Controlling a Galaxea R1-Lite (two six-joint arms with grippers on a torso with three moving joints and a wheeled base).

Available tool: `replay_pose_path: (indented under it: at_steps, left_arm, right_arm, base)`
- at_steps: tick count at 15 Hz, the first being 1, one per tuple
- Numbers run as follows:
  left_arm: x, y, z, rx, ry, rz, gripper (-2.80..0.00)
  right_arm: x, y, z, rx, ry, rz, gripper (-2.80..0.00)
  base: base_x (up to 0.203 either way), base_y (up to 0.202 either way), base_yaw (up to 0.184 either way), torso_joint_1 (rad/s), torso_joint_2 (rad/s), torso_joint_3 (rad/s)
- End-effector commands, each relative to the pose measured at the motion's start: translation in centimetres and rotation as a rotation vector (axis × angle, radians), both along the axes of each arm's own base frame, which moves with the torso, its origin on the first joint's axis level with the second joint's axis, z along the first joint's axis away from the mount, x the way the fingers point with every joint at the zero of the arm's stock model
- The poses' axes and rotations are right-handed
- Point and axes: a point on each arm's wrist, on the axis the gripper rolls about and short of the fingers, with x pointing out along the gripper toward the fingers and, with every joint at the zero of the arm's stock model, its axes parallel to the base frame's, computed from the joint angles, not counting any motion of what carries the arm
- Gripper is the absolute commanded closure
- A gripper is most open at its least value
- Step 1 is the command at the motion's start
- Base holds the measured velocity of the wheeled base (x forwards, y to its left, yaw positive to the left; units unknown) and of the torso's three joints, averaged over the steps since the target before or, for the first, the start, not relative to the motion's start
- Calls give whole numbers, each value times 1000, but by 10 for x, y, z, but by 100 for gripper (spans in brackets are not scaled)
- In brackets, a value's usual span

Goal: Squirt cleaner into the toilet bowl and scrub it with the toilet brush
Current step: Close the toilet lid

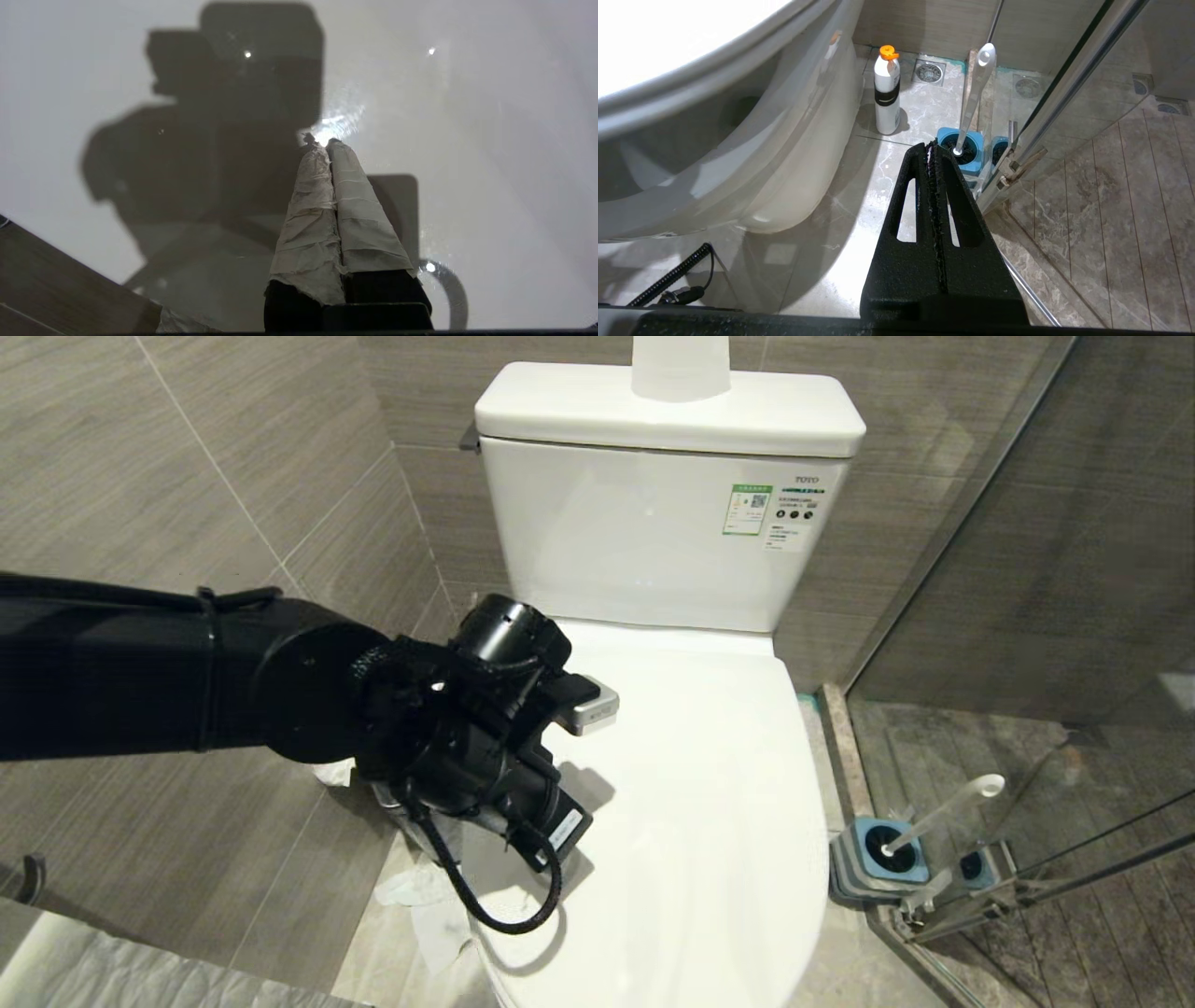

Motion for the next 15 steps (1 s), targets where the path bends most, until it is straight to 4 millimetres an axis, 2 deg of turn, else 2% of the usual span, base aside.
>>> replay_pose_path:
  at_steps: [1, 4, 7, 15]
  left_arm:
    - [12, -12, -29, 40, 38, 16, 0]
    - [19, -23, -55, 78, 90, 22, 0]
    - [21, -28, -70, 106, 122, 19, 0]
    - [17, -28, -66, 99, 116, 17, 0]
  right_arm:
    - [0, 0, 0, 0, 1, 0, 0]
    - [0, 0, 0, 0, 1, 0, 0]
    - [0, 0, 0, 0, 1, 0, 0]
    - [0, 0, 0, 0, 1, 0, 0]
  base:
    - [0, 0, 0, 0, 0, 0]
    - [0, 0, 0, 0, 0, 0]
    - [0, 0, 0, 0, 0, 0]
    - [0, 0, 0, 0, 0, 0]
